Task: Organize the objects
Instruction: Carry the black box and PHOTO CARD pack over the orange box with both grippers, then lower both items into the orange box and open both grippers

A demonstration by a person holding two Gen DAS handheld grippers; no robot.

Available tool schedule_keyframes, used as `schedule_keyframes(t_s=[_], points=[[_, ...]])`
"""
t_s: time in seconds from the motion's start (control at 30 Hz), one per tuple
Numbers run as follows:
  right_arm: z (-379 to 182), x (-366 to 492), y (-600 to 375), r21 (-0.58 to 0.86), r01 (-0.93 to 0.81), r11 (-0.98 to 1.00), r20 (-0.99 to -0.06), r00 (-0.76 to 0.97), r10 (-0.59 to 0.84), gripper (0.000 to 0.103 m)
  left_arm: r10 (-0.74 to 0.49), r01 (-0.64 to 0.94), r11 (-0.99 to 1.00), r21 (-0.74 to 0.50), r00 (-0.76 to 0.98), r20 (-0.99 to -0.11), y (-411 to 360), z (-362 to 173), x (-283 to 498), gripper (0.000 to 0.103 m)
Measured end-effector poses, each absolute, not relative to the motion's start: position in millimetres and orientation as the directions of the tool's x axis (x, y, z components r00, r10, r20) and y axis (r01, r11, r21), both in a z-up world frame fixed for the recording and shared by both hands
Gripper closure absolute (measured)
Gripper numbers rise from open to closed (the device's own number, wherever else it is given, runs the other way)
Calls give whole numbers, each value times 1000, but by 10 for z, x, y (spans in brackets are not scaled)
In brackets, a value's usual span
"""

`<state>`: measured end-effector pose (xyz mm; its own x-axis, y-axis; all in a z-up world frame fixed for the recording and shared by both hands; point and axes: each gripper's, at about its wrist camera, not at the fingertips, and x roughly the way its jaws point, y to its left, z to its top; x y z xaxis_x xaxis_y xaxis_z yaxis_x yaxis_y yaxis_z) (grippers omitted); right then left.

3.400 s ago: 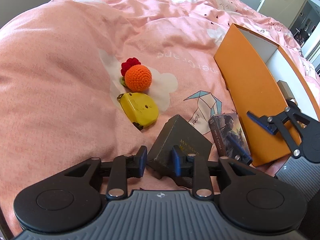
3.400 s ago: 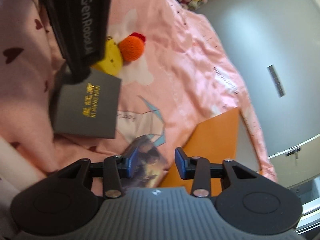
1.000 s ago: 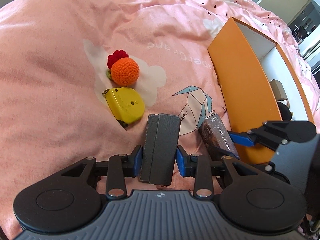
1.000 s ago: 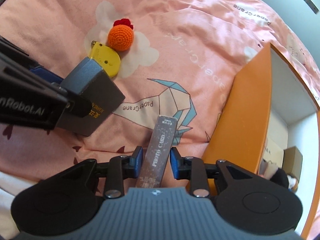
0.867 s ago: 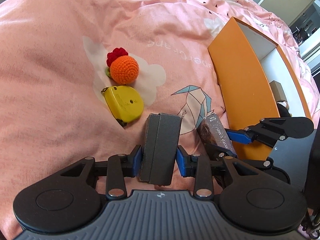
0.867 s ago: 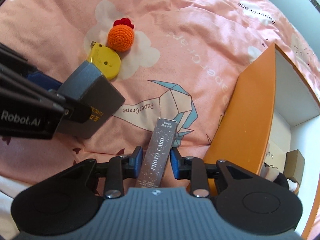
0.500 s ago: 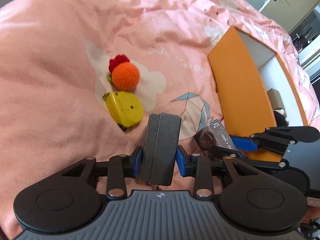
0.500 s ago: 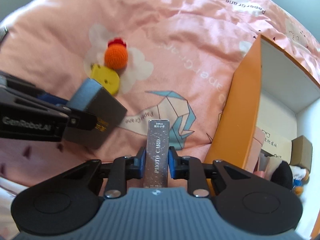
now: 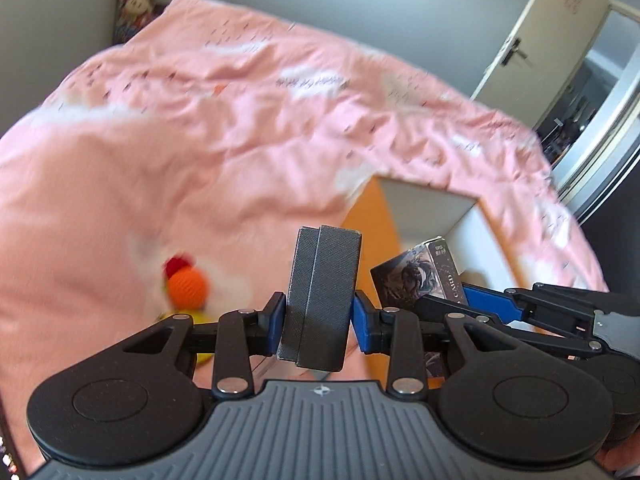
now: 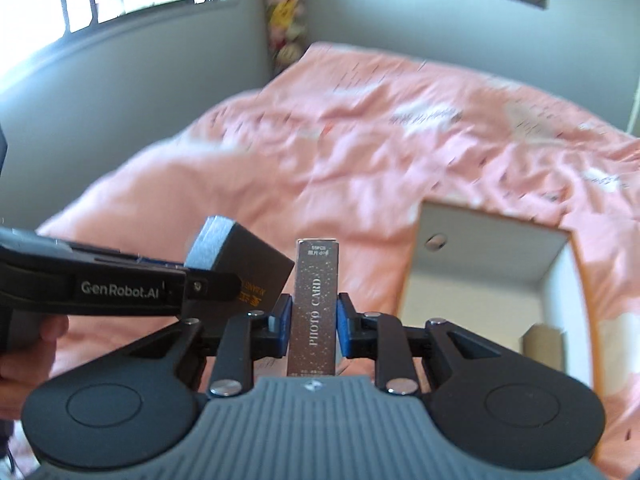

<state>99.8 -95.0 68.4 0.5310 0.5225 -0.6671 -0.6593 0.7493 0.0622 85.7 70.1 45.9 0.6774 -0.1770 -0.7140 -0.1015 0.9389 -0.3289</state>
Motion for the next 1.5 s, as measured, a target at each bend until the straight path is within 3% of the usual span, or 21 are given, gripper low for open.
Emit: schedule_keyframes(t_s=[0.2, 0.53, 0.87, 1.13, 1.33, 1.5], points=[[870, 1232, -1228, 47, -600, 799, -635, 599, 487, 79, -216, -21, 944, -330, 715, -664, 315, 675, 1116, 64], [837, 1762, -1653, 89, -492, 866, -620, 653, 435, 79, -215, -10, 951, -308, 692, -689, -178, 536, 1624, 64], [405, 2330, -1792, 259, -406, 876, -655, 593, 469, 79, -118, 19, 989, -146, 695, -709, -440, 443, 1992, 66], [262, 2546, -1943, 324, -349, 879, -655, 588, 475, 79, -226, 87, 971, -221, 622, -750, -470, 359, 2346, 66], [53, 2720, -2065, 421, -281, 862, -660, 558, 504, 79, -187, 26, 977, -210, 569, -801, -513, 119, 2477, 66], [-145, 2885, -2028, 489, -221, 844, -655, 546, 522, 80, -60, -36, 994, -100, 589, -806, -624, -14, 2522, 66]])
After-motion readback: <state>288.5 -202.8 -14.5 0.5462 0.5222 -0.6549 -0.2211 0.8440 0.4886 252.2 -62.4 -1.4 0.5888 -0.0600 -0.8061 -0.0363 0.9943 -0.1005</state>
